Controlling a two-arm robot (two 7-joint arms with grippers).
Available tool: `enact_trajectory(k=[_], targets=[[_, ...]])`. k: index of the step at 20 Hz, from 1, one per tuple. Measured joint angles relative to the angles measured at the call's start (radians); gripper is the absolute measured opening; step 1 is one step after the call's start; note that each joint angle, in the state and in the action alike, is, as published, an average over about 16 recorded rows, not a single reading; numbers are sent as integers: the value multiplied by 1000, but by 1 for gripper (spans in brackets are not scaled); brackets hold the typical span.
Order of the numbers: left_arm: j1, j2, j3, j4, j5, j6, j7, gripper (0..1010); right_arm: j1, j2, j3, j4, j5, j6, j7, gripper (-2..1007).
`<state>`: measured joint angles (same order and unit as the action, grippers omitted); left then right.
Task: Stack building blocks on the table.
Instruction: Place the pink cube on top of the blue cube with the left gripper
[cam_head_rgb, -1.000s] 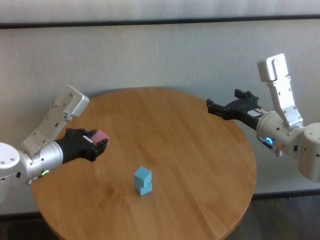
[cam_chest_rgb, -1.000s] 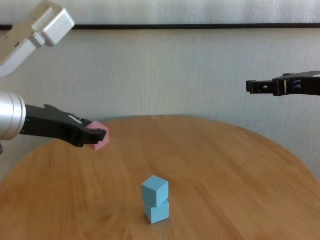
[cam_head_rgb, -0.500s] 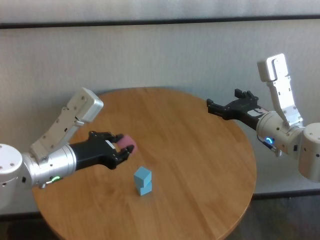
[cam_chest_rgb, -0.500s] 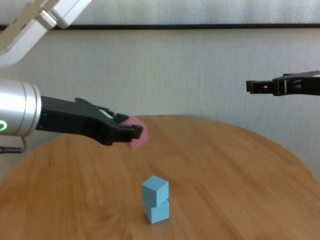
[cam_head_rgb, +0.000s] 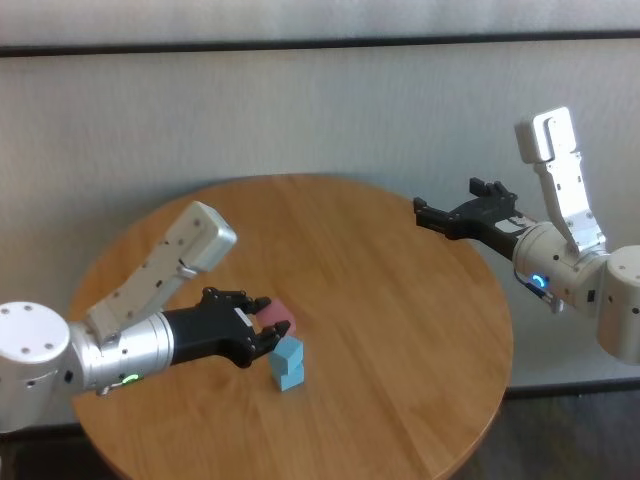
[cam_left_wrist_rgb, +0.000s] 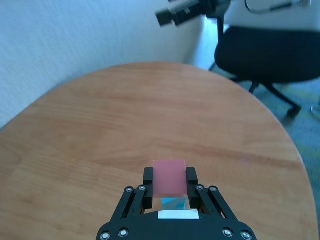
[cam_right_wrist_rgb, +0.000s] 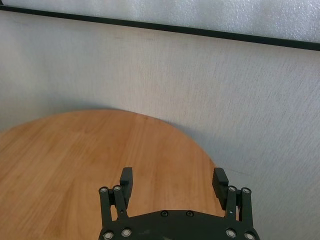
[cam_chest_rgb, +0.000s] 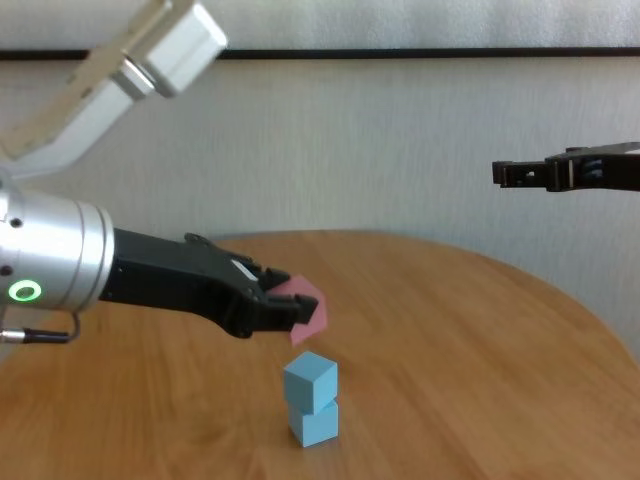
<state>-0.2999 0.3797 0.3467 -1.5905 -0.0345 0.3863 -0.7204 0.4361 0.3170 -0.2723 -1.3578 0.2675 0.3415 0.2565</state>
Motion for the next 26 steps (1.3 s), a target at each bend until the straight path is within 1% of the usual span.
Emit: enact_trajectory(k=[7,11,18,26], targets=[[-39,11,55,33,18,1,-14,392,0,0,0,0,0,0,0,1005],[-62,14,76,56,21,4,-21,392,0,0,0,0,0,0,0,1005],[-88,17,96,92,9,13,-28,392,0,0,0,0,0,0,0,1005],[-112,21,108,121,-12,21,-32,392,0,0,0,0,0,0,0,1005]])
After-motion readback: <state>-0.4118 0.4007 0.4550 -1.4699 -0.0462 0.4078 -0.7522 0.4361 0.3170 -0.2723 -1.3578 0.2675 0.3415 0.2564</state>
